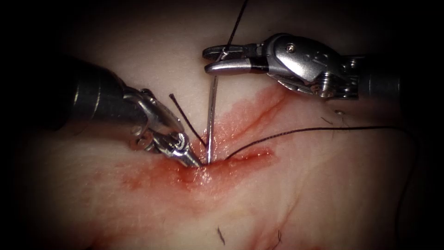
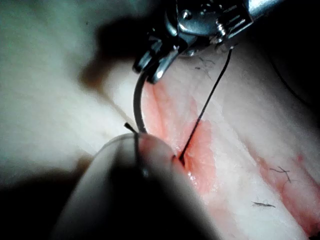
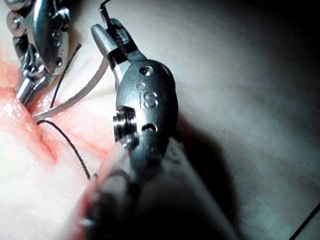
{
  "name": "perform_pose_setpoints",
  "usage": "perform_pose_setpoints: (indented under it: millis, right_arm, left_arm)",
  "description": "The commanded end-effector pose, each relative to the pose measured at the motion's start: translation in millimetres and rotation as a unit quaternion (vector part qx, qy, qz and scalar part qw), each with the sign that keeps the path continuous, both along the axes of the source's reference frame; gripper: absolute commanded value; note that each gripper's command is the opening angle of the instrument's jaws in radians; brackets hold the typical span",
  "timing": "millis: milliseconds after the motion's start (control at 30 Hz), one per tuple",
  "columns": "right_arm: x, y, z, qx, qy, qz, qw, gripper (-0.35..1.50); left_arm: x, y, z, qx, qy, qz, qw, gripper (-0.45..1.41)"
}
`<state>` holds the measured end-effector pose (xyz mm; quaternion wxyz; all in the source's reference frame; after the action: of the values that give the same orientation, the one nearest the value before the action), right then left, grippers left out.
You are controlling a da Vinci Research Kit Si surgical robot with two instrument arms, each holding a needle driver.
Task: Wound Closure
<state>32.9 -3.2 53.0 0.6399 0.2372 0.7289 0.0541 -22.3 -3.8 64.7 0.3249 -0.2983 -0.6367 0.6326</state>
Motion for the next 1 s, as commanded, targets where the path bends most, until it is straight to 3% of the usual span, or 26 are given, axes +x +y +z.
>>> perform_pose_setpoints:
  millis: [33, 633, 1000]
  right_arm:
    - [1.0, 0.2, 0.6, 0.013, -0.001, -0.002, 1.0, -0.35]
    - [1.4, 2.0, 1.6, 0.109, -0.013, 0.002, 0.994, -0.35]
    - [2.1, 2.2, 2.0, 0.115, -0.011, 0.007, 0.993, -0.35]
  left_arm:
    - [-0.5, 0.0, 0.5, 0.0, -0.001, 0.0, 1.0, -0.45]
    - [-0.7, -0.4, 0.6, -0.002, -0.001, 0.003, 1.0, -0.45]
    - [-0.8, -0.5, 0.7, -0.002, -0.001, 0.004, 1.0, -0.45]
